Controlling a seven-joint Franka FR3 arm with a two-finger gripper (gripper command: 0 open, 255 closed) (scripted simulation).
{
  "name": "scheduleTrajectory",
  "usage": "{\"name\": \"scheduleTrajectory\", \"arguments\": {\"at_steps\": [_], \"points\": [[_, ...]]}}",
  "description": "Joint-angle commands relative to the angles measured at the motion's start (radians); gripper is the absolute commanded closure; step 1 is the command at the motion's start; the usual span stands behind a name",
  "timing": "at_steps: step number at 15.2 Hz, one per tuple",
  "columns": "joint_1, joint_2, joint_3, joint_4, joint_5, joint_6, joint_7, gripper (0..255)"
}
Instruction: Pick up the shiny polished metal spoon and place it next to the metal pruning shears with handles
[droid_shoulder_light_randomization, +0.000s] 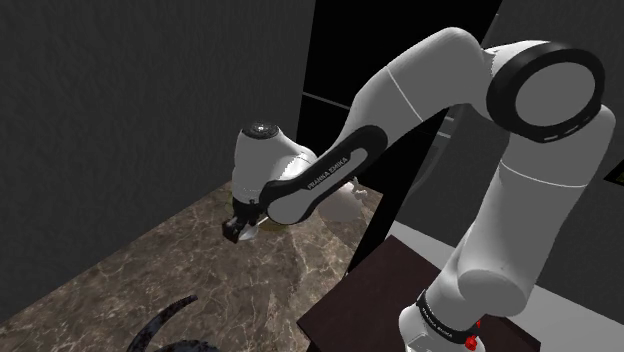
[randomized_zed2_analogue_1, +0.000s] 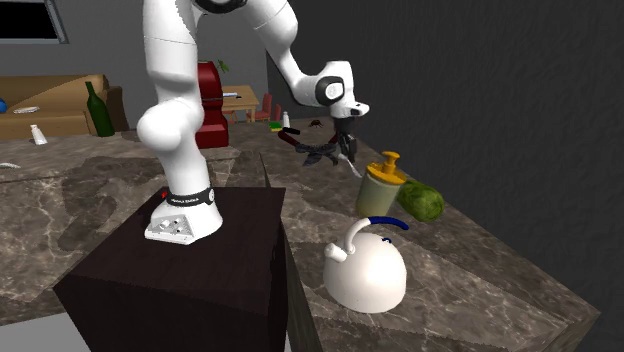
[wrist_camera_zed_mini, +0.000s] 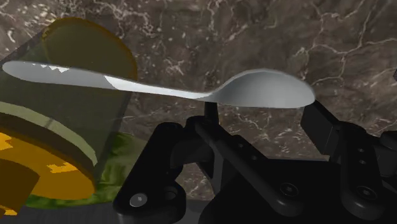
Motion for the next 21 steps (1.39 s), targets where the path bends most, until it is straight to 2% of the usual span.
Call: {"name": "scheduleTrajectory", "arguments": {"at_steps": [1,11,21], "points": [[0.034,0.061,0.001,0.081,-0.039,-0.03,0.058,255],[0.219,0.356,-0.015,0.533,-0.135,-0.227,0.218,255],[0.244,0.443,-0.052,0.528,-0.184,-0.139,0.257,255]]}}
